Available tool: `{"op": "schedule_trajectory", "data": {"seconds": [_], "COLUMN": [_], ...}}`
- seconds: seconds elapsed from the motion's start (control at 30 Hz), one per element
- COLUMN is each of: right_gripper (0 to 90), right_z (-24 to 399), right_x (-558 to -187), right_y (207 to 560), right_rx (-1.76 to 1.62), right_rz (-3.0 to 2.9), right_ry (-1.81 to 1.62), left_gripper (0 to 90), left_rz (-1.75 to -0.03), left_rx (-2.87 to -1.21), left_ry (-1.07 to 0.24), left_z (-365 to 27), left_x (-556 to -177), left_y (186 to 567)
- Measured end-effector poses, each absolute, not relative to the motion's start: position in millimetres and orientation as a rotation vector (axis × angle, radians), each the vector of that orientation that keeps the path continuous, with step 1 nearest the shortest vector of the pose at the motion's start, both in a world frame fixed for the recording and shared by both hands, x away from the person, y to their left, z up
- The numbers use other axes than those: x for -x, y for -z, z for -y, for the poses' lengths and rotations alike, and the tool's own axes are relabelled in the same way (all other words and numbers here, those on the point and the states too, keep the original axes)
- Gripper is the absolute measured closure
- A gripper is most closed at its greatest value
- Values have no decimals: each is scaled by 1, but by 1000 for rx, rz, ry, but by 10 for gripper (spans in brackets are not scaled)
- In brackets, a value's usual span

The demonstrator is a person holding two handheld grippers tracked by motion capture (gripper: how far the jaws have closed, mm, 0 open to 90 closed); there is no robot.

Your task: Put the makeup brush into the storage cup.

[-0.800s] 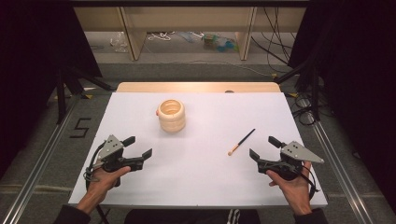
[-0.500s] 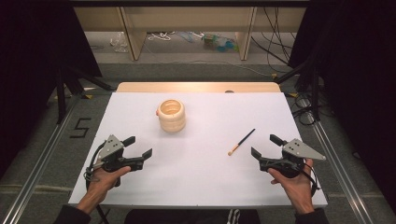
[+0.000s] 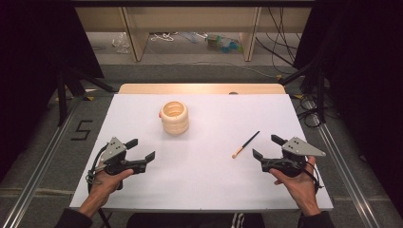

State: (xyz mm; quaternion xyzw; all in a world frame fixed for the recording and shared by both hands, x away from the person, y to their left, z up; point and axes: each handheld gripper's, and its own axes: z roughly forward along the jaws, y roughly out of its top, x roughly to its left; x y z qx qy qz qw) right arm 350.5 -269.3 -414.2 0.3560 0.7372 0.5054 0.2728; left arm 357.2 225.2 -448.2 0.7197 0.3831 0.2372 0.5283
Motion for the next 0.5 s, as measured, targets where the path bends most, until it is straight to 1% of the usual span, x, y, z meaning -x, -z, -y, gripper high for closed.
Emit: {"op": "schedule_trajectory", "data": {"seconds": [0.27,0.43,0.5], "right_gripper": [158,157,169], "right_z": [263,263,263], "right_x": [-371,-388,-394], "right_y": [404,401,399], "right_rx": [-882,-895,-879], "right_rz": [-2120,-2194,-2223], "right_ry": [-1277,-1236,-1215], "left_gripper": [155,155,155], "left_rz": [-917,-917,-917], "left_rx": [-1717,-1717,-1718], "left_ry": [-566,-565,-565], "left_z": [-226,-226,-225], "left_x": [-357,-357,-358], "left_y": [448,448,448]}}
